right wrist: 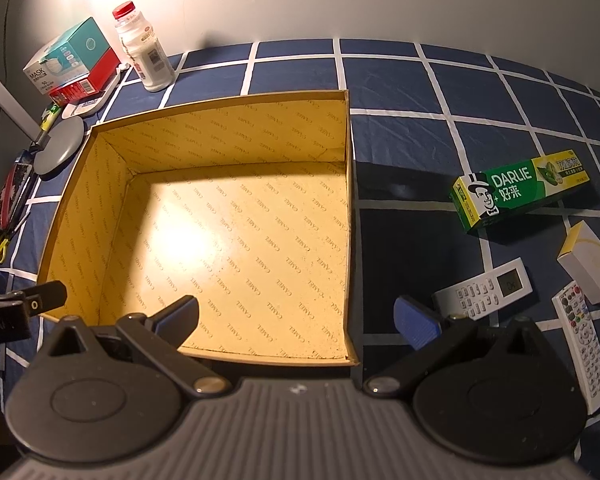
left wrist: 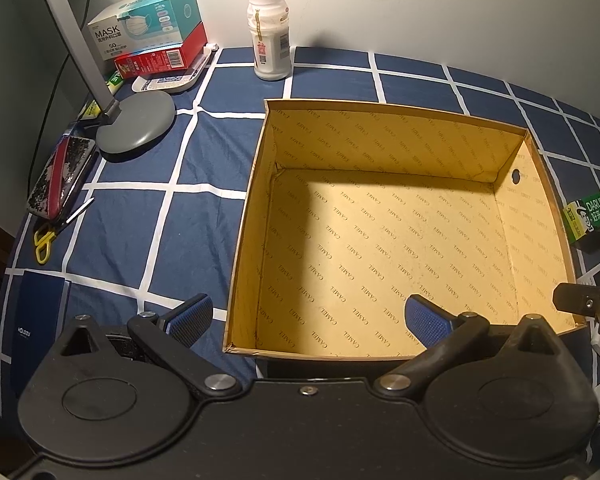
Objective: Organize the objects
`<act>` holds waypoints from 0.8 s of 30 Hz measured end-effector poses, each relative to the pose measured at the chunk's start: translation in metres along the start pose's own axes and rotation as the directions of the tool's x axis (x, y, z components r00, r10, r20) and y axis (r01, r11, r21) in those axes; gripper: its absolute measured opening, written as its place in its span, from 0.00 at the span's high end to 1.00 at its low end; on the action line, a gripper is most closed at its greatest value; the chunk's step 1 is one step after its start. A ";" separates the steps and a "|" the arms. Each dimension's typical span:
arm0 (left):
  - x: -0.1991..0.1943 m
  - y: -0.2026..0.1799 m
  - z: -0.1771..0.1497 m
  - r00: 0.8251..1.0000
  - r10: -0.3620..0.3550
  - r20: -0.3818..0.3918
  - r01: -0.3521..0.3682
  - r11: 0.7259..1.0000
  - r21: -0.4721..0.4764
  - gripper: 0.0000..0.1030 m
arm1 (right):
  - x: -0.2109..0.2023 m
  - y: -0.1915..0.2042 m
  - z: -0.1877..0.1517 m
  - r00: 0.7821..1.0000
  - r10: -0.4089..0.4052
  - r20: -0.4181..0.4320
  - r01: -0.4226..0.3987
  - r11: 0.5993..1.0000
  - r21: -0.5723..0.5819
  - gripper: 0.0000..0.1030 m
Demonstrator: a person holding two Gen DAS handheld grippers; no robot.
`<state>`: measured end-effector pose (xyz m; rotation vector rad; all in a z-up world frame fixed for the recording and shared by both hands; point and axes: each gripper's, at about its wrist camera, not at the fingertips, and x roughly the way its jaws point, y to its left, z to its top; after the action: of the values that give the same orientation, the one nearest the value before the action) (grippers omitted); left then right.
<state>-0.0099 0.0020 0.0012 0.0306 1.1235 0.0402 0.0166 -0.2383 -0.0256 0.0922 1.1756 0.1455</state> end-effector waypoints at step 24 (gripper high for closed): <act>0.001 -0.001 -0.002 1.000 0.006 -0.010 -0.006 1.000 0.007 0.00 | 0.000 0.002 -0.002 1.000 0.003 -0.002 -0.003 1.000 0.001 0.00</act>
<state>-0.0112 0.0015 -0.0001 0.0404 1.1341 0.0416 0.0147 -0.2361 -0.0265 0.0947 1.1779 0.1477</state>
